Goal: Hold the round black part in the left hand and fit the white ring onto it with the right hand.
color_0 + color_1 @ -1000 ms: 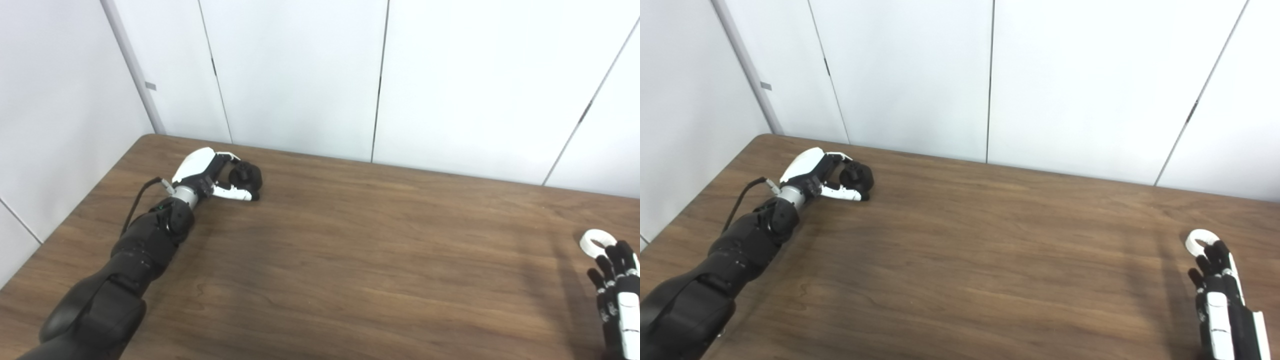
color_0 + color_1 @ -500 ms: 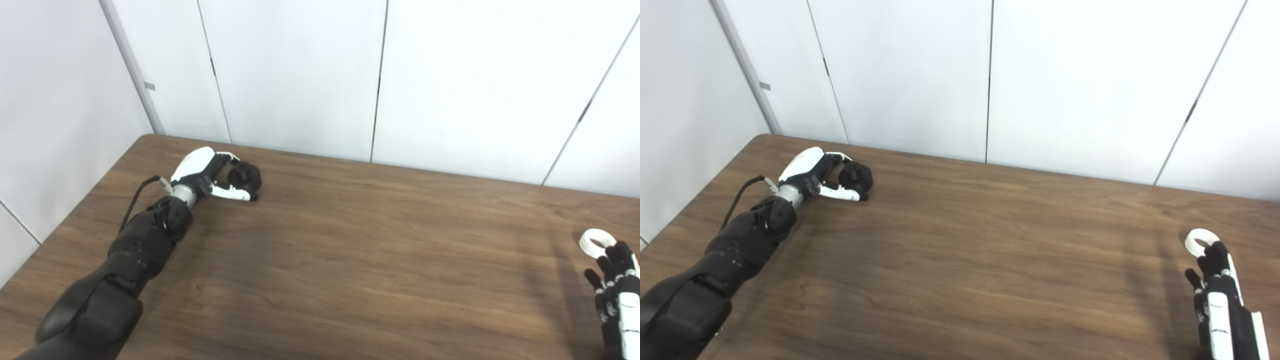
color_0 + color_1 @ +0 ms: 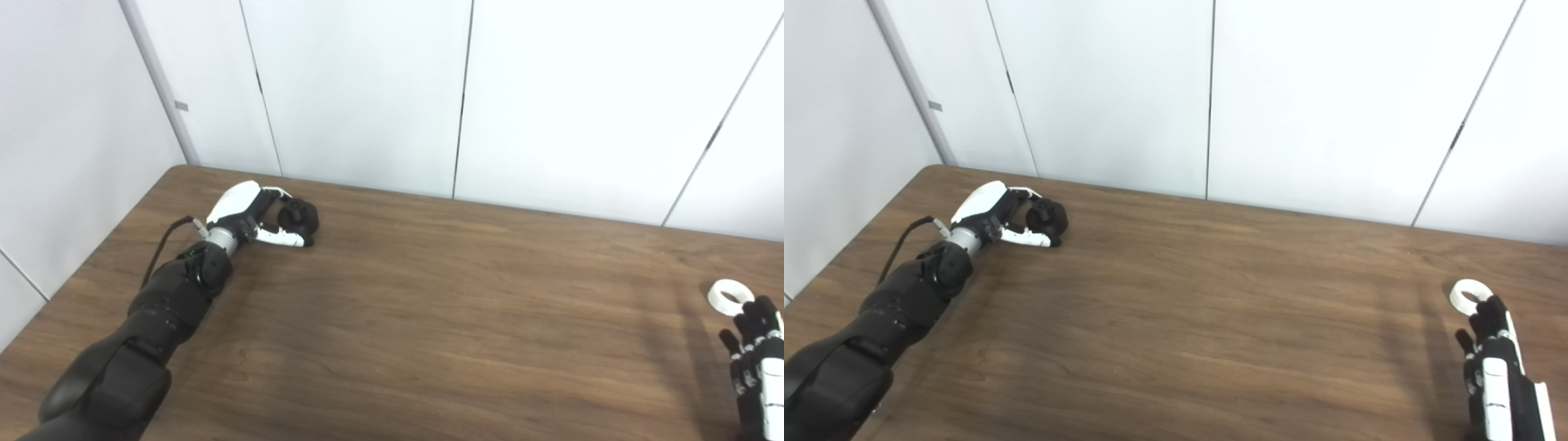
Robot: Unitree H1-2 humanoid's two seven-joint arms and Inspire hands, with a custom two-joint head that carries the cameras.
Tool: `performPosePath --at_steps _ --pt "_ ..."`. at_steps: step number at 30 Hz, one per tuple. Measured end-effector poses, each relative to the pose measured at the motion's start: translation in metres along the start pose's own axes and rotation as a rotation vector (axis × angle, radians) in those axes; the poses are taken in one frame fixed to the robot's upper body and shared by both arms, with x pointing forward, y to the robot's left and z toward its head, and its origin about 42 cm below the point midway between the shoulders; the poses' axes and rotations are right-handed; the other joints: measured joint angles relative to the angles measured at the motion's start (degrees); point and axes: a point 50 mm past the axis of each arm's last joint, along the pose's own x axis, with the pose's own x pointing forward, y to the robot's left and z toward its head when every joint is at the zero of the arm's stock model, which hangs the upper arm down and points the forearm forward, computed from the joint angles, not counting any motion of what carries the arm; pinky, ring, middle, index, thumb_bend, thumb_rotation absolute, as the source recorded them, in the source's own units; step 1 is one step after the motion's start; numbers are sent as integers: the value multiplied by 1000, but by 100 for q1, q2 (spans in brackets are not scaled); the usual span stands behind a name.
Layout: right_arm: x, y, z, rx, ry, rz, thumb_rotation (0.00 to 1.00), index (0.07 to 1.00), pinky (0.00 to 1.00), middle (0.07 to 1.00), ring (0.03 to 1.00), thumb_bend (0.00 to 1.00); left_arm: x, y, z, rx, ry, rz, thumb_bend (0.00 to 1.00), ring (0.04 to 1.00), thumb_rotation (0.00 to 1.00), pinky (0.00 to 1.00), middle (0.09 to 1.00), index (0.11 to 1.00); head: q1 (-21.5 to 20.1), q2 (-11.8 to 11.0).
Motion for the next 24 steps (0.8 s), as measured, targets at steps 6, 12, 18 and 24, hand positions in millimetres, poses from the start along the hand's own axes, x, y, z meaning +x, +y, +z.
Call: performPosePath --at_steps 6,12,18,24 --pt "0 0 0 -5 1 -4 833 969 940 977 975 290 -1 0 -1 -5 1 2 946 913 287 956 851 687 9 0" --pt "0 0 0 -6 4 -4 845 963 936 966 966 271 -1 0 -1 -5 -3 5 942 910 273 952 846 686 0 -9" --pt "0 0 0 -13 5 -2 855 968 939 971 969 272 -1 0 0 -7 -9 6 939 906 266 947 839 686 -9 0" --pt "0 0 0 -11 4 -1 843 962 933 969 969 299 -2 0 0 -10 -24 21 886 879 191 913 804 637 -79 -17"
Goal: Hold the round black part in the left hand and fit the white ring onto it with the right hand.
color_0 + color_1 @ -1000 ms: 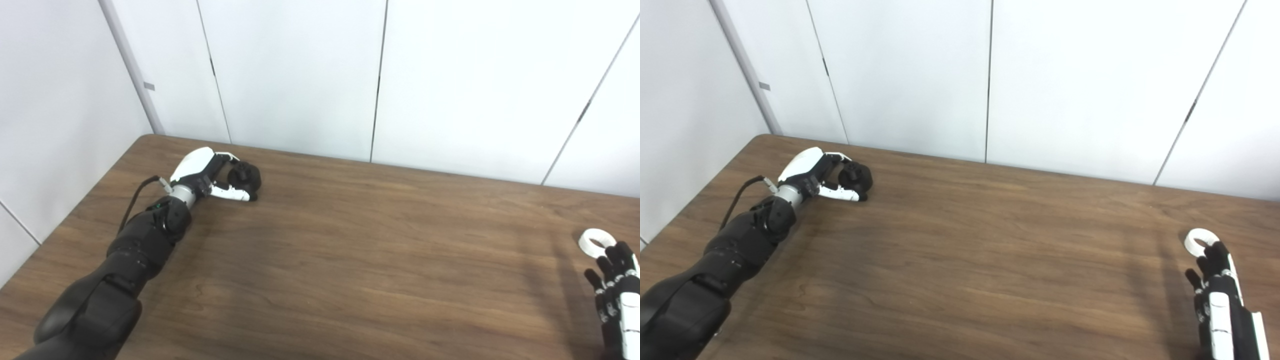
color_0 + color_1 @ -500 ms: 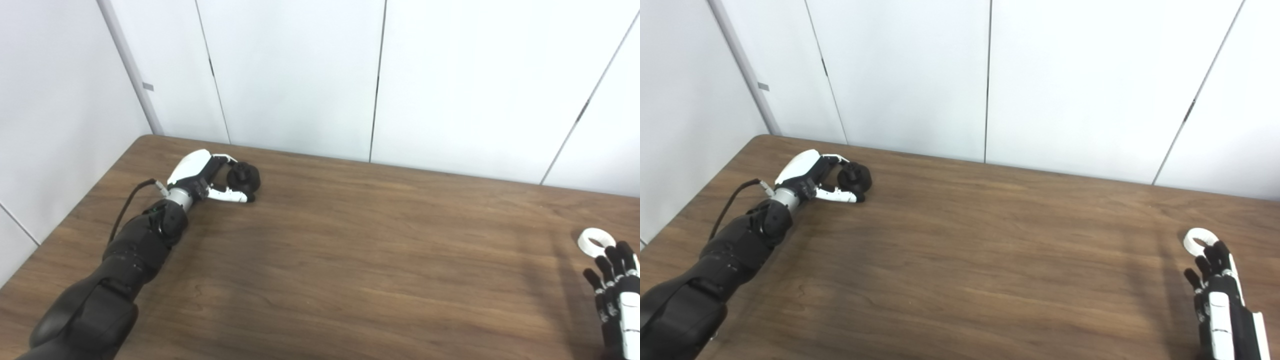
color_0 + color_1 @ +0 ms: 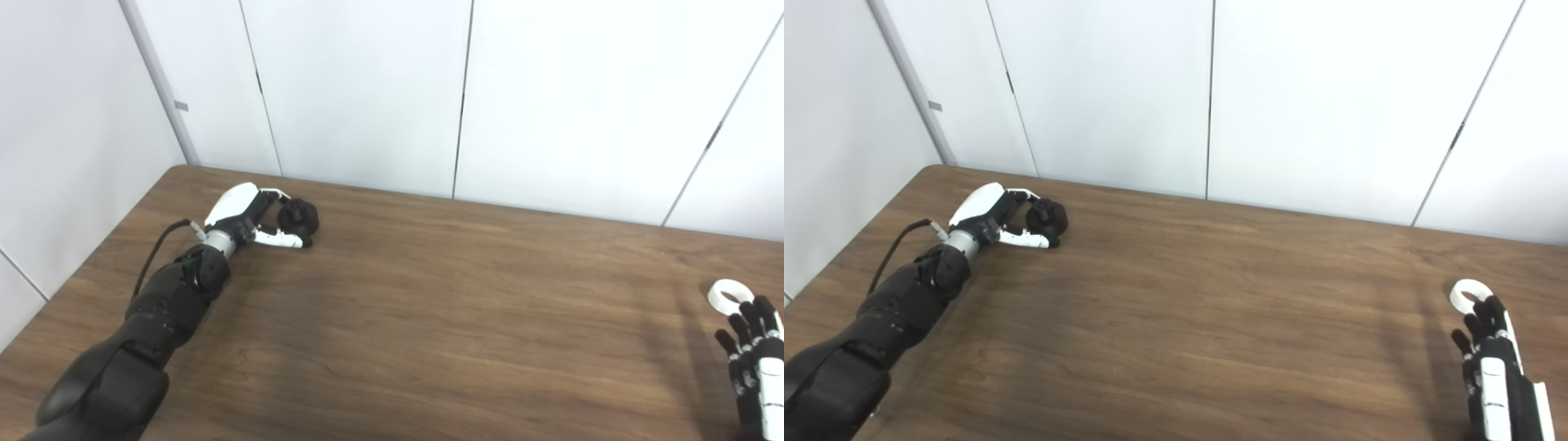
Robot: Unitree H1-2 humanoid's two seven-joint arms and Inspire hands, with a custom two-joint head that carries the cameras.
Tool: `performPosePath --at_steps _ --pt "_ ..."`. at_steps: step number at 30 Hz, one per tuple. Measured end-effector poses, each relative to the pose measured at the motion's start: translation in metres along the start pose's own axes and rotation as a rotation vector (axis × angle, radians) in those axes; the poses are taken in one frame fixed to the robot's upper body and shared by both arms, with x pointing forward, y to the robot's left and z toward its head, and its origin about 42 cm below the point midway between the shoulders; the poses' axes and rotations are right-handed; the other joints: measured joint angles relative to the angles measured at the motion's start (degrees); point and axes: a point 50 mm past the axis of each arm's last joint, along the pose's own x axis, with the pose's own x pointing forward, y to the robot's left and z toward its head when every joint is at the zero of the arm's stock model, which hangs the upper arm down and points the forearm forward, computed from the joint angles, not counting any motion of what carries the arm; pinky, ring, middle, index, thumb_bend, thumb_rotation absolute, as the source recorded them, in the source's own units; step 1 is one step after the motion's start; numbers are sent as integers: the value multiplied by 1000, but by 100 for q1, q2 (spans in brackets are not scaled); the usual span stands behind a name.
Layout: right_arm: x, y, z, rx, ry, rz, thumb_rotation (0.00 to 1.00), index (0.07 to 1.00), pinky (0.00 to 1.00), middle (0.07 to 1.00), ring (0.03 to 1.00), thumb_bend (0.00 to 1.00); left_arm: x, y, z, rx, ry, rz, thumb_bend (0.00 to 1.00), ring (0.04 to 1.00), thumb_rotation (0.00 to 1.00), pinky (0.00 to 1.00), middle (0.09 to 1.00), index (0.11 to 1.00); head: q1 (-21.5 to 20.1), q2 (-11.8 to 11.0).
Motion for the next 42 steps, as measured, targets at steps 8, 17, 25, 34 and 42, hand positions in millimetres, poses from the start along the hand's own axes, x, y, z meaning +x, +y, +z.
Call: performPosePath --at_steps 8,17,25,34,42 --pt "-2 3 0 -5 -1 -2 831 960 942 965 966 325 -5 -6 -7 -7 -8 68 527 856 52 878 723 485 -27 0" --pt "-3 4 0 0 -1 -2 828 966 959 972 981 313 -6 -9 -7 -14 -14 80 523 860 52 879 715 483 -79 -9" --pt "-3 4 0 -2 -1 -3 813 958 933 966 970 332 -6 -10 -6 -13 -20 77 523 869 49 894 719 483 -79 35" --pt "-3 6 1 -15 -1 2 810 963 943 972 978 327 -17 -19 7 50 -150 33 523 890 49 927 738 483 -176 97" --pt "-6 10 2 3 12 -1 831 964 930 968 971 287 -30 -32 42 98 -308 -38 524 988 51 999 818 482 -220 123"
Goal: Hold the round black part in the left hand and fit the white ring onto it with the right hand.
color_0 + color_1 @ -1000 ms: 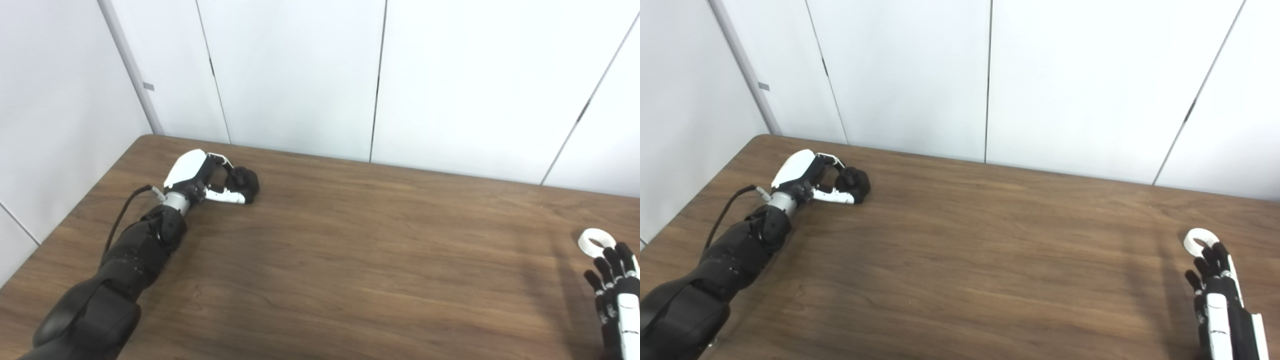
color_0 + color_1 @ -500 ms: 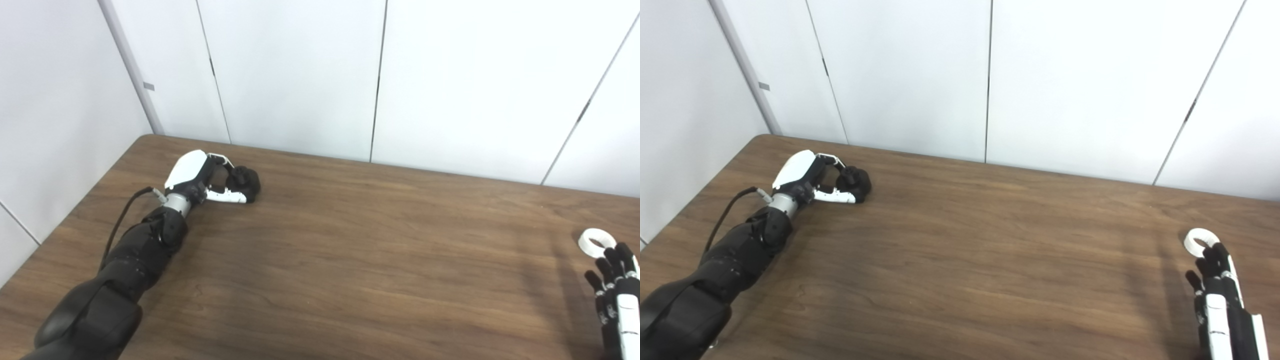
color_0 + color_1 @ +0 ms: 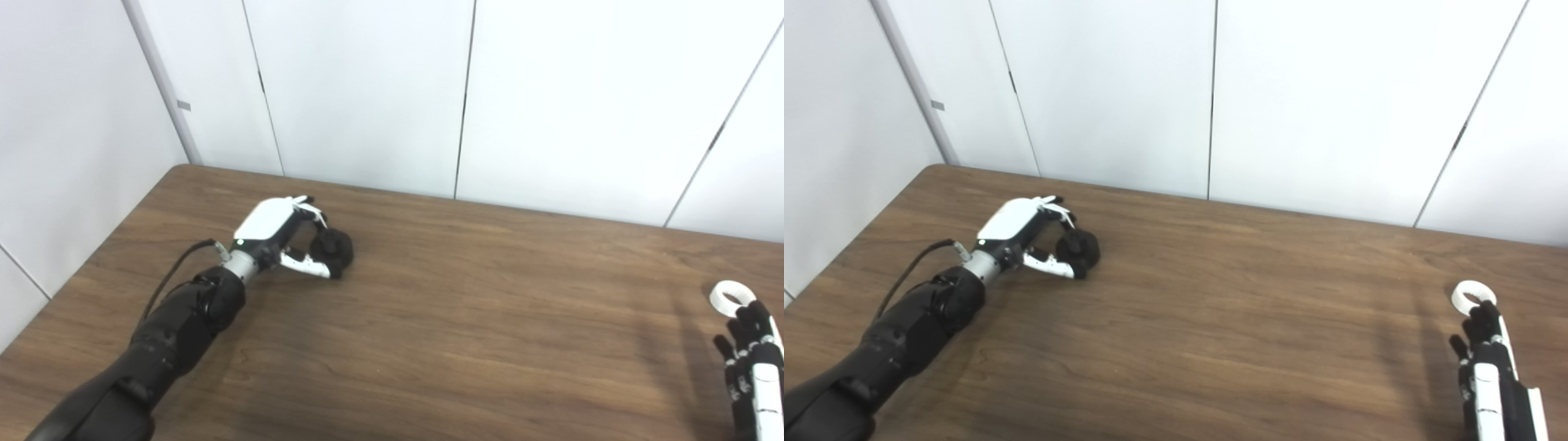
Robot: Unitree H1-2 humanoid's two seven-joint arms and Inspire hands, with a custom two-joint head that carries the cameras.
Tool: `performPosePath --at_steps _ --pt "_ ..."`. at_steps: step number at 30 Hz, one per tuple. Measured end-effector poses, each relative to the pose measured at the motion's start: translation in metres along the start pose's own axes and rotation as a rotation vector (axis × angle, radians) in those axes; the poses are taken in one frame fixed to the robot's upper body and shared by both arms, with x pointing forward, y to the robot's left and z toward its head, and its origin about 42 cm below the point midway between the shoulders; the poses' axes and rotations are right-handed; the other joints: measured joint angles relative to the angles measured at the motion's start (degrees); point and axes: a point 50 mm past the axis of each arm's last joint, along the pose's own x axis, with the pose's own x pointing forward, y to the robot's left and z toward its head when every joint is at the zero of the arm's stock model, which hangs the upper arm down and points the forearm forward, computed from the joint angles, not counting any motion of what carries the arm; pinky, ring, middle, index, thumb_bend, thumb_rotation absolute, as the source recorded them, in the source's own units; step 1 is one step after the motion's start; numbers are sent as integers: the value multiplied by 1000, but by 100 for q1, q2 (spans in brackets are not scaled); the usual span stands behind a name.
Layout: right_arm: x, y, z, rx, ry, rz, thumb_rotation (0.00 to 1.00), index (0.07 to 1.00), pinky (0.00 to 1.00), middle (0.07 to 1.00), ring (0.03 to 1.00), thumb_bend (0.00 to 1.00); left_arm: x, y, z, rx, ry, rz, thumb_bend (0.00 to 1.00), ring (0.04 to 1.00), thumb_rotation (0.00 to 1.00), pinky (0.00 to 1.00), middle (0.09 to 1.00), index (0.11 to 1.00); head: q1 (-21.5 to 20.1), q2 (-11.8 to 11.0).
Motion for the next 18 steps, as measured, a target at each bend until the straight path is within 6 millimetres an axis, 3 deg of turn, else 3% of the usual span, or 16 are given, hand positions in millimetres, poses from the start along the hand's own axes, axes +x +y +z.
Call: performPosePath --at_steps 9,15,18 --pt "-2 3 0 -15 4 1 831 967 894 969 967 322 -8 -7 24 -12 -67 -47 525 1000 55 1000 886 481 -185 97" --pt "-7 9 2 -4 3 6 820 974 928 975 979 283 -13 -12 38 -8 -116 -73 525 1000 58 1000 899 480 -317 106" --pt "-8 12 2 -2 5 11 814 971 938 978 984 343 -14 -15 48 7 -158 -94 525 1000 58 1000 901 480 -343 106"
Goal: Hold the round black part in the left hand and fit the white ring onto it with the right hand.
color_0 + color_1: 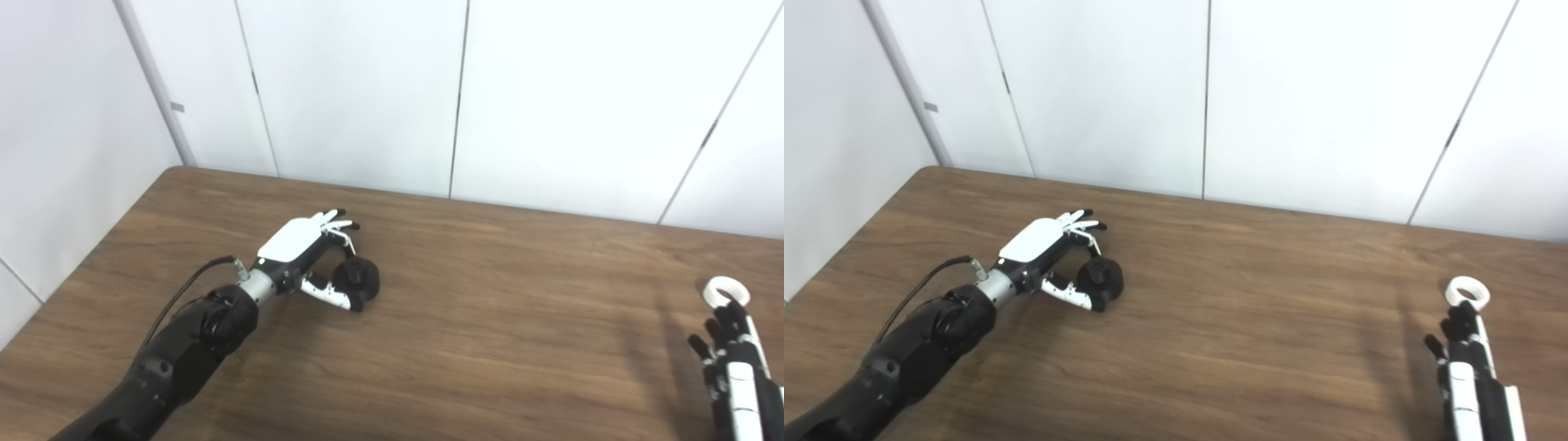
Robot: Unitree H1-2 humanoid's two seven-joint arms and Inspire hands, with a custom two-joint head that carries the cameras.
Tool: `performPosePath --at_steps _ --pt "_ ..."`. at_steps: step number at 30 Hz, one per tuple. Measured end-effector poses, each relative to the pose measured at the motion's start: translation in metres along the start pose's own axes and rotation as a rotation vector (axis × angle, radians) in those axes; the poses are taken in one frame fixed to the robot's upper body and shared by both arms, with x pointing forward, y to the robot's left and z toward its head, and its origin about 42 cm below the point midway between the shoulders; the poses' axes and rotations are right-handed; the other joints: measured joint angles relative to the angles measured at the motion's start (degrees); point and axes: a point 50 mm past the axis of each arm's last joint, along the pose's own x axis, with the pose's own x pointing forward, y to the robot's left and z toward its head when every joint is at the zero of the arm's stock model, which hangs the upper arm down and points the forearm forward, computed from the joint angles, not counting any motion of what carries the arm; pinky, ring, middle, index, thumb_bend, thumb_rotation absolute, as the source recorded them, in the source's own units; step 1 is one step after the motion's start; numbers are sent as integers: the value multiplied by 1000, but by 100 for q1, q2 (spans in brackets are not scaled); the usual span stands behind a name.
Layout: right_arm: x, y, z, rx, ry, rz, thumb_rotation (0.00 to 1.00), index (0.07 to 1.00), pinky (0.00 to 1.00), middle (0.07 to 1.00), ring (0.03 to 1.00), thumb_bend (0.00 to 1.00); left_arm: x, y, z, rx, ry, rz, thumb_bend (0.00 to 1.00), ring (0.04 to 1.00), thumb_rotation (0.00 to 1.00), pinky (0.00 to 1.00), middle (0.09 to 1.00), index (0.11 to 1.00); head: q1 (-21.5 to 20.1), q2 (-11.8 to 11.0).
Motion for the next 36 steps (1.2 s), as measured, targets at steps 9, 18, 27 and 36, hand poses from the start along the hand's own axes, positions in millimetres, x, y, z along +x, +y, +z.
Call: performPosePath --at_steps 9,18,27,36 --pt "1 6 10 -27 -31 12 809 952 911 962 963 373 -1 -15 26 -22 -99 -17 525 1000 55 1000 894 481 -220 0" --pt "1 10 9 -57 -31 22 810 946 877 961 958 390 -1 -24 50 -23 -195 -58 524 1000 56 1000 897 481 -553 18" --pt "3 13 30 -99 -99 9 839 951 869 966 957 346 3 -37 80 -56 -275 -90 524 1000 59 1000 895 481 -861 35" --pt "14 18 54 -113 -160 9 806 943 897 966 969 324 7 -47 101 -54 -340 -108 525 1000 59 1000 899 481 -1432 -9"
